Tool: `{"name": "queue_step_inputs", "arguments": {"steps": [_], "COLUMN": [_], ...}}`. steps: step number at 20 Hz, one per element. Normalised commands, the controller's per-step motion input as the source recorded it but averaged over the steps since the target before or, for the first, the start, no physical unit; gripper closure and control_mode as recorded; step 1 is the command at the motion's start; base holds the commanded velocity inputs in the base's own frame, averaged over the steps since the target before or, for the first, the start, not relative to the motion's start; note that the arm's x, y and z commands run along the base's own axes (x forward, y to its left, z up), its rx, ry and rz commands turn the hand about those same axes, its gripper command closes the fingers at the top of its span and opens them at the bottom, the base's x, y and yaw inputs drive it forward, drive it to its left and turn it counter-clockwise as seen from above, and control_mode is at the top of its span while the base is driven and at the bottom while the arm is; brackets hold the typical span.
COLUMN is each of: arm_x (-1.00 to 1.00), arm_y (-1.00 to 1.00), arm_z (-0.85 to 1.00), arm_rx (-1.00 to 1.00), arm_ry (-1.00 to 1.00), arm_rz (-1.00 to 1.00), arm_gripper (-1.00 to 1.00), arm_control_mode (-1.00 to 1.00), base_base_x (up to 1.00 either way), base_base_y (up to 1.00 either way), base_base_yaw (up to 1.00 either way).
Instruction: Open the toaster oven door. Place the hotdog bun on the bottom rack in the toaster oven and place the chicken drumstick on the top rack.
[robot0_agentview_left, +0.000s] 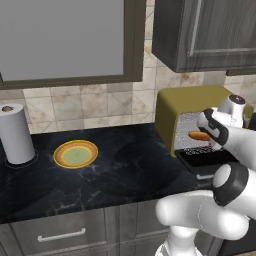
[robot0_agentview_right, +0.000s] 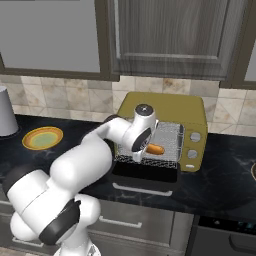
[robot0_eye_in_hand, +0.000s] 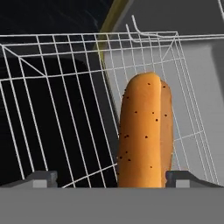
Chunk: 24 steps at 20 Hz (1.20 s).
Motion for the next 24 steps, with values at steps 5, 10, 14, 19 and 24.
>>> {"name": "queue_step_inputs", "arguments": {"steps": [5, 10, 14, 19, 24], "arm_x": [-0.29, -0.36, -0.46, -0.51, -0.24], "arm_y": [-0.09, -0.07, -0.03, -0.01, 0.06], "arm_z": [0.37, 0.31, 0.13, 0.0, -0.16], "arm_rx": [0.0, 0.03, 0.06, 0.05, 0.03], "arm_ry": [0.0, 0.03, 0.06, 0.01, 0.0], "arm_rz": [-0.23, -0.44, -0.47, -0.47, -0.43], "arm_gripper": [-1.0, -1.0, -1.0, -1.0, -1.0], "arm_control_mode": [-1.0, -1.0, -1.0, -1.0, -1.0], "base_base_x": [0.0, 0.0, 0.0, 0.0, 0.0], "base_base_y": [0.0, 0.0, 0.0, 0.0, 0.0], "base_base_yaw": [0.0, 0.0, 0.0, 0.0, 0.0]}}
